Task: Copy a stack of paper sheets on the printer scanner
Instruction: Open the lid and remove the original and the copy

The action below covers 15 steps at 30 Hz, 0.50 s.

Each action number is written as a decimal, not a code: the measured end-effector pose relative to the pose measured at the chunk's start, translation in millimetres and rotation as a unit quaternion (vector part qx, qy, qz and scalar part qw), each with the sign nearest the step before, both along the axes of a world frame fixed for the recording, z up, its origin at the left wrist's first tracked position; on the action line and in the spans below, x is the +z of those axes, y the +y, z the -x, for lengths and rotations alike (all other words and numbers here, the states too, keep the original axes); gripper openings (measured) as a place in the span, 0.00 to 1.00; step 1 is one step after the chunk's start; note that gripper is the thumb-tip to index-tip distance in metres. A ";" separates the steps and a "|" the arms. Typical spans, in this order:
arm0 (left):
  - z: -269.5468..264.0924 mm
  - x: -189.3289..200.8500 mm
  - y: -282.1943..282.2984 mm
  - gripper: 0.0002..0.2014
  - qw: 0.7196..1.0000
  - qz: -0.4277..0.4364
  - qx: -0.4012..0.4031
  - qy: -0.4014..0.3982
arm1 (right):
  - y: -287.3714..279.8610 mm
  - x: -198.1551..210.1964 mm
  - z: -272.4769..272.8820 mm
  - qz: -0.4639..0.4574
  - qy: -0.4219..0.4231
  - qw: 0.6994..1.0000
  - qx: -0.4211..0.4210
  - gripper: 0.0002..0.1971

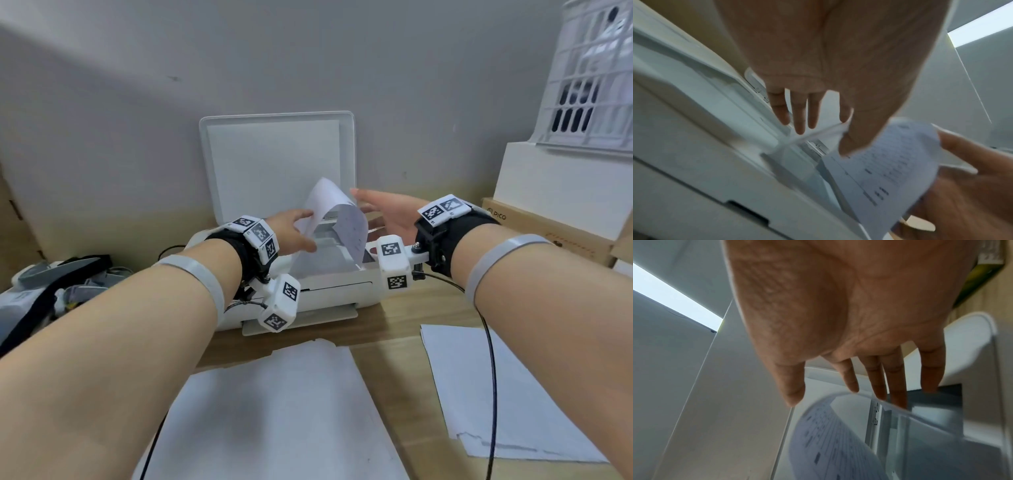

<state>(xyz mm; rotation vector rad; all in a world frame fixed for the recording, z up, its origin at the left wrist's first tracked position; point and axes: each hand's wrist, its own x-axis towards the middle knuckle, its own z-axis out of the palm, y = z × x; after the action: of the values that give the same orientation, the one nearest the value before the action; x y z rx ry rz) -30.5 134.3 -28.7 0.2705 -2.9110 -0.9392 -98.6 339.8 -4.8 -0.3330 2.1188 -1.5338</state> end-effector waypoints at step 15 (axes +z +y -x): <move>0.6 41.8 84.3 0.13 0.955 -0.063 -0.021 0.288 | 73.0 -0.8 -29.0 0.026 0.014 0.994 -0.110 0.58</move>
<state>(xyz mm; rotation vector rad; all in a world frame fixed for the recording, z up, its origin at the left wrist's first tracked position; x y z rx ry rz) -31.1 218.6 13.1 -0.0568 -2.3344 -1.0056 -69.7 412.8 -5.6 -0.1436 2.1994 -1.7189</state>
